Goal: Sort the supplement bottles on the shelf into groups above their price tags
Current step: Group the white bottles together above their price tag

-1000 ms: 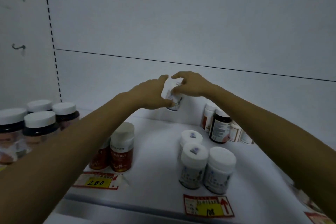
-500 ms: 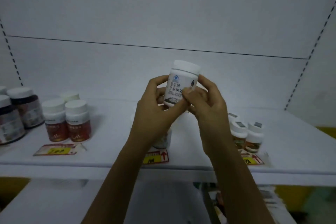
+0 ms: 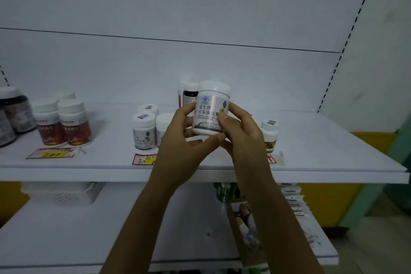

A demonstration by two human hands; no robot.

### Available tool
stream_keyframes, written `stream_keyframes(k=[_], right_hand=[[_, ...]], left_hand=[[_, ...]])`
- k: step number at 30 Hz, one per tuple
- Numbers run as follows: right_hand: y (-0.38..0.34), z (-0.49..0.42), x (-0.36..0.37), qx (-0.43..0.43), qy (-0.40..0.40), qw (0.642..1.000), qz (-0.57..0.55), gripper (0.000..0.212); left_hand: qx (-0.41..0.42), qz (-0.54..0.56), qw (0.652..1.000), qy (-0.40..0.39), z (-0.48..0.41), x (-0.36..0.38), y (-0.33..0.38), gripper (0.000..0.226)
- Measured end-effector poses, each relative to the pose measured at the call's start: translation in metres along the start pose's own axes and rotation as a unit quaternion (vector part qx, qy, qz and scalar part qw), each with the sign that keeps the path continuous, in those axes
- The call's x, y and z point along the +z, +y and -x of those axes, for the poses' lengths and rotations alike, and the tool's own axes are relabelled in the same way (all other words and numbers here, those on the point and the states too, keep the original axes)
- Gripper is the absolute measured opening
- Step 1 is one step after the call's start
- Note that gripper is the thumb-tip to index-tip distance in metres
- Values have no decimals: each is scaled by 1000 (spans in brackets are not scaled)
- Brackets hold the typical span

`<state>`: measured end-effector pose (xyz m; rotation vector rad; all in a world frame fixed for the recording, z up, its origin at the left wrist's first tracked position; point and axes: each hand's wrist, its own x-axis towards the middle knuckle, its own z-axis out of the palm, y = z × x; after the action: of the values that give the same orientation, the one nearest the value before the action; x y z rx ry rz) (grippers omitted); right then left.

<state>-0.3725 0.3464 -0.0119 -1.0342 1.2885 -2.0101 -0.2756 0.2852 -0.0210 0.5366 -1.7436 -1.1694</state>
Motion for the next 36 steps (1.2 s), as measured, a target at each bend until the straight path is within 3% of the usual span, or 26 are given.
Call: stream_keyframes(k=[9,20,36], right_hand=[[-3,10,-17,13,0,1000,-21,26],[-4,9,-15,-1,0,1000,-28,31],[23,-15,9,24,-44,998,-24,19]], left_hand=[[7,1,1000,14,13,15,7,61],[17,-9,1000,20,12,13,9,63],[21,-89,995,48,-7,-19,-9,65]])
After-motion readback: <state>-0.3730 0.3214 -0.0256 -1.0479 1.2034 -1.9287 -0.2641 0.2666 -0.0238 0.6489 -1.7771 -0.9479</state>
